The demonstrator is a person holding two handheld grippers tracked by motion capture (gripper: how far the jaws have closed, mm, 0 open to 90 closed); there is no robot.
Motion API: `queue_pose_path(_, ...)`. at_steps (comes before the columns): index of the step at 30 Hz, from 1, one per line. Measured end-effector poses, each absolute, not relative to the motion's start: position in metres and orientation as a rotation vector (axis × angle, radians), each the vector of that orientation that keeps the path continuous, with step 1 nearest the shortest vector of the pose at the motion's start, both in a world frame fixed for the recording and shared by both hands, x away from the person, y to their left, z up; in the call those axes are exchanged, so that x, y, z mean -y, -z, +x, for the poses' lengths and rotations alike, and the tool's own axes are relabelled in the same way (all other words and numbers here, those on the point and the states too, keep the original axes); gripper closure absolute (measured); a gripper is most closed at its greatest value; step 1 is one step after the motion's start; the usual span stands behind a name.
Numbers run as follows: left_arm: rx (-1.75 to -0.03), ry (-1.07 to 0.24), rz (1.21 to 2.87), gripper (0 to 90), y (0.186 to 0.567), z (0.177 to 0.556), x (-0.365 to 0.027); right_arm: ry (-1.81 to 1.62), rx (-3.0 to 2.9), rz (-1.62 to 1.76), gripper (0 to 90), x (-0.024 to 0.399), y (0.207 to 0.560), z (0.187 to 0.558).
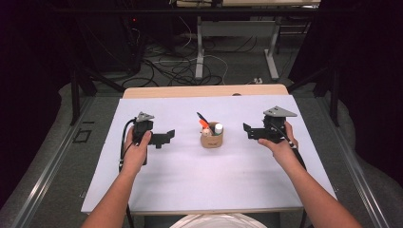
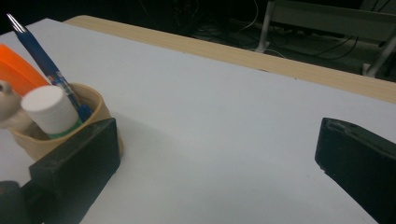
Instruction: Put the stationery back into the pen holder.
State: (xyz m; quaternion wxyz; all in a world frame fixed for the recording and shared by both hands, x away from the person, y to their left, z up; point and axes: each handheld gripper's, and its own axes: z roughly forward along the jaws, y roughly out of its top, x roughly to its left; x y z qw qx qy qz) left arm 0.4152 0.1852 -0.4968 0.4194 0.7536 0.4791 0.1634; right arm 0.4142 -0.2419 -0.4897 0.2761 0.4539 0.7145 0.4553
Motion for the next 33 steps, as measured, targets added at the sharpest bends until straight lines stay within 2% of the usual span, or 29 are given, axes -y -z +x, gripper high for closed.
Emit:
queue_pose_path(14, -1.269, -0.442, 1.818, 0.3, 0.501, 0.419, -0.196, -1.122, -1.866, 1.348, 0.1, 0.273, 0.508, 0.421)
queue_pose_path(33, -1.335, -0.464, 1.805, 0.3, 0.51, 0.424, -0.211, -1.011, -1.834, 1.503, 0.1, 0.306, 0.528, 0.429)
